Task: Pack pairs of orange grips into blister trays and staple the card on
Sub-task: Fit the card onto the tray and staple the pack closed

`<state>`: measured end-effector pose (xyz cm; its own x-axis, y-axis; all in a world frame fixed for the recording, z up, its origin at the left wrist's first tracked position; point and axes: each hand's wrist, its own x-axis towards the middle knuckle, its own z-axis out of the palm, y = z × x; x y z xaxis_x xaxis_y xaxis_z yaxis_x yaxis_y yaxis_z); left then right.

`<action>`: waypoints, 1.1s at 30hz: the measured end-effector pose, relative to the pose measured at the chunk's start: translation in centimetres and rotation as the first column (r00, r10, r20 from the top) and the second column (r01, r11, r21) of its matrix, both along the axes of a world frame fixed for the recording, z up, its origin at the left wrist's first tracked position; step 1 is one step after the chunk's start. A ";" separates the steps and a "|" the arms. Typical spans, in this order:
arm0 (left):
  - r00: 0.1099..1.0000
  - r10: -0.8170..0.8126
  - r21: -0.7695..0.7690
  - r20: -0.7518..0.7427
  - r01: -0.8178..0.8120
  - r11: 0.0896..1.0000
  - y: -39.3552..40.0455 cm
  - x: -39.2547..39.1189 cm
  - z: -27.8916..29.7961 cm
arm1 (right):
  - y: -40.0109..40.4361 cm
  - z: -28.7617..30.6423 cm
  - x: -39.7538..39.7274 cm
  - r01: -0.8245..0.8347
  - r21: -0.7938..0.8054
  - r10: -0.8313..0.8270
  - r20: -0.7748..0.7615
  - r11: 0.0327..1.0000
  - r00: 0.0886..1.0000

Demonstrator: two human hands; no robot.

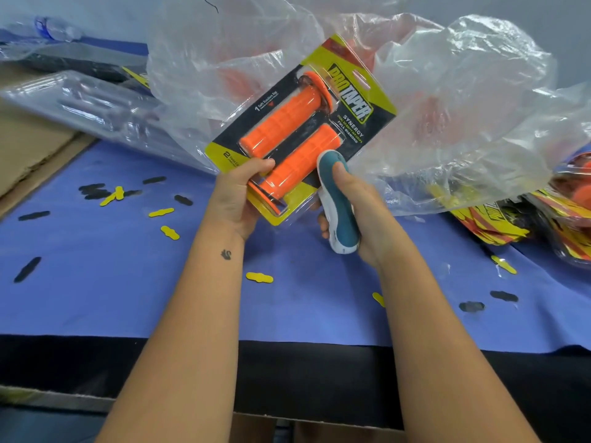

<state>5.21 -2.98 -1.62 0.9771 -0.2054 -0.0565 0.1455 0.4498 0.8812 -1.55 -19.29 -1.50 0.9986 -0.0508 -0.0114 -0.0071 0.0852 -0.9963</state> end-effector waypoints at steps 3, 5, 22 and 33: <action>1.000 0.021 -0.031 -0.021 -0.021 0.999 -0.4 0.0 0.1 | 0.5 -0.3 0.0 -0.077 -0.051 0.075 -0.039 0.996 0.996; 0.999 0.029 -0.053 -0.027 -0.030 0.998 -0.4 0.0 0.2 | 0.7 -0.2 -0.1 -0.136 -0.102 0.129 -0.066 0.985 0.989; 0.999 -0.013 -0.059 -0.035 0.011 0.998 0.3 0.0 0.2 | 1.1 0.2 -0.3 -0.172 -0.134 0.161 -0.087 0.976 0.983; 0.995 -0.044 -0.104 -0.094 0.034 0.994 0.5 0.4 0.0 | 2.1 -0.1 -0.3 -0.117 -0.139 0.110 -0.052 0.983 0.993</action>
<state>5.61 -2.50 -1.60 0.9592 -0.2531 -0.1259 0.2461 0.5290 0.8121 -1.83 -17.24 -1.62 0.9967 0.0587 -0.0562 -0.0526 -0.0606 -0.9968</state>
